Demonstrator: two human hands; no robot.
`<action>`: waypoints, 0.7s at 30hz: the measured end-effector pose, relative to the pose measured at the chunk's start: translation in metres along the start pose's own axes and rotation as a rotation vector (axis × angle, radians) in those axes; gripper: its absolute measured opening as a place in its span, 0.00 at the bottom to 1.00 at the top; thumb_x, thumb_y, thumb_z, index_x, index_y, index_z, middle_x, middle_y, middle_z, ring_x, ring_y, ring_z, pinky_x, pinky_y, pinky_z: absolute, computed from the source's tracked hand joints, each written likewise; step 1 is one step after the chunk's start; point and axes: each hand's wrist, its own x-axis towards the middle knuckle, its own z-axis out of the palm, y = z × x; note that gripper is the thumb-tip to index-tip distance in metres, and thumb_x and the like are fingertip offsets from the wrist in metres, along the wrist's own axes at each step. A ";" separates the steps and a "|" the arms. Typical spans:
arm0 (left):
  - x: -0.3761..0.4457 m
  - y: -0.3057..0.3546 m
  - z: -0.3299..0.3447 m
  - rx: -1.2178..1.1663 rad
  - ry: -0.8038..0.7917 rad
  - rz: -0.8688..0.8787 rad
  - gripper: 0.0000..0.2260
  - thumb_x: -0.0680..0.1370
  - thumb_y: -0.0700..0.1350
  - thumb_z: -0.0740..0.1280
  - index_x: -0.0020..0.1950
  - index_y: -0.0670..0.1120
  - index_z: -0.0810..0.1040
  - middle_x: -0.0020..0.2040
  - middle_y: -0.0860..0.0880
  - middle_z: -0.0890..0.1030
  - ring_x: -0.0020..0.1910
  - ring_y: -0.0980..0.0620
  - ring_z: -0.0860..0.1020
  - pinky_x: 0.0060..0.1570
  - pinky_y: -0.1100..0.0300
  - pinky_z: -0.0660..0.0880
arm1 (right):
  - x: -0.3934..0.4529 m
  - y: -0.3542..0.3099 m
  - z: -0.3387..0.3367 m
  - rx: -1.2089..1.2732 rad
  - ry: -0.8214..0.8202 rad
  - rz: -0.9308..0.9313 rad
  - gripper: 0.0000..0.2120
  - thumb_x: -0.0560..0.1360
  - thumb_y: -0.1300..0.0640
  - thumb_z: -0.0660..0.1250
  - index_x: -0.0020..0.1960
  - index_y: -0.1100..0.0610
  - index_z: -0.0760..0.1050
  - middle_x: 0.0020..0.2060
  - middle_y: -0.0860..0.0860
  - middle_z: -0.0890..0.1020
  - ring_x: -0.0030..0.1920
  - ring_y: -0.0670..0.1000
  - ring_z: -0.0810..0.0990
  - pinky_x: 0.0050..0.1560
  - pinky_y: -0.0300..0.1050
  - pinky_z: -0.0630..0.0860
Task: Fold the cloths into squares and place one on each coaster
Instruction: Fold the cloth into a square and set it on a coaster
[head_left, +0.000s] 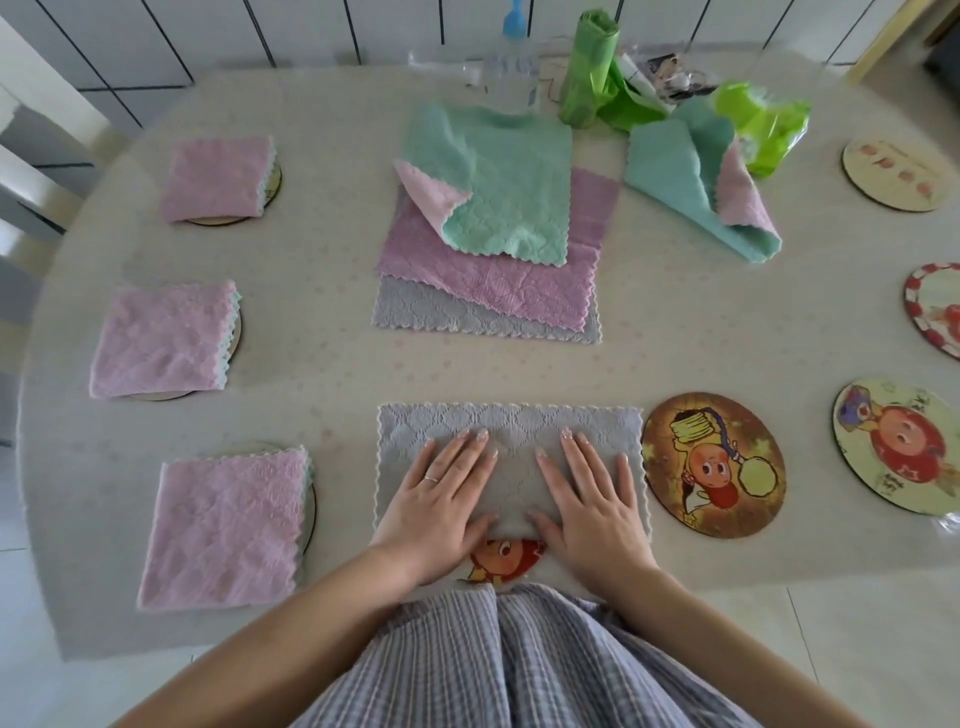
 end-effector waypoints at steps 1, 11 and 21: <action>-0.002 -0.005 0.000 0.009 -0.001 -0.014 0.31 0.79 0.61 0.48 0.75 0.43 0.55 0.76 0.44 0.55 0.76 0.48 0.50 0.70 0.47 0.50 | -0.002 0.003 0.000 0.007 -0.005 0.013 0.31 0.77 0.34 0.45 0.75 0.49 0.54 0.75 0.53 0.57 0.75 0.51 0.47 0.70 0.60 0.44; -0.025 -0.063 -0.011 0.139 -0.072 0.064 0.35 0.78 0.66 0.47 0.76 0.43 0.52 0.77 0.42 0.52 0.75 0.44 0.50 0.70 0.45 0.49 | -0.022 0.054 -0.008 0.006 -0.021 0.053 0.29 0.75 0.40 0.49 0.73 0.49 0.61 0.75 0.52 0.59 0.75 0.50 0.50 0.73 0.62 0.42; 0.000 0.026 -0.039 -0.217 -0.030 0.315 0.13 0.73 0.40 0.68 0.56 0.51 0.77 0.53 0.53 0.79 0.53 0.51 0.76 0.58 0.52 0.72 | 0.059 0.000 -0.054 0.327 -0.005 -0.032 0.20 0.78 0.47 0.57 0.69 0.48 0.67 0.72 0.45 0.63 0.72 0.47 0.58 0.74 0.55 0.49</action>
